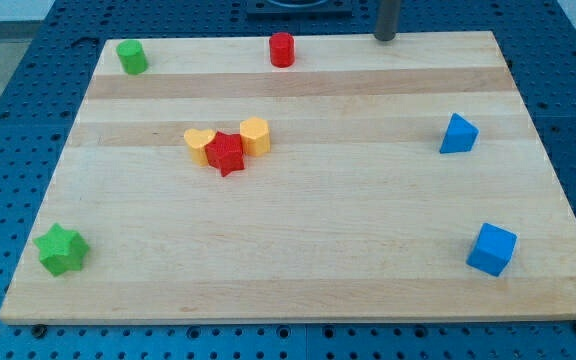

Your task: Push the red circle slightly down

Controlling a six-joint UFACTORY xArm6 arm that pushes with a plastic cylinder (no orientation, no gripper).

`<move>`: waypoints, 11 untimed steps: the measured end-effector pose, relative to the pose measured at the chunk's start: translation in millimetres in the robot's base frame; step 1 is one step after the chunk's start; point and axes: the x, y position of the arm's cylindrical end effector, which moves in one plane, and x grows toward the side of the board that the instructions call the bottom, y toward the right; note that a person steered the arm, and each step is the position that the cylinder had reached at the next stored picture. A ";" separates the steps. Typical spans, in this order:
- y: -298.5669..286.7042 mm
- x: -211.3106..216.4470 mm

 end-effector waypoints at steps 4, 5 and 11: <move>-189.0 84.6; -183.6 57.8; -281.4 92.7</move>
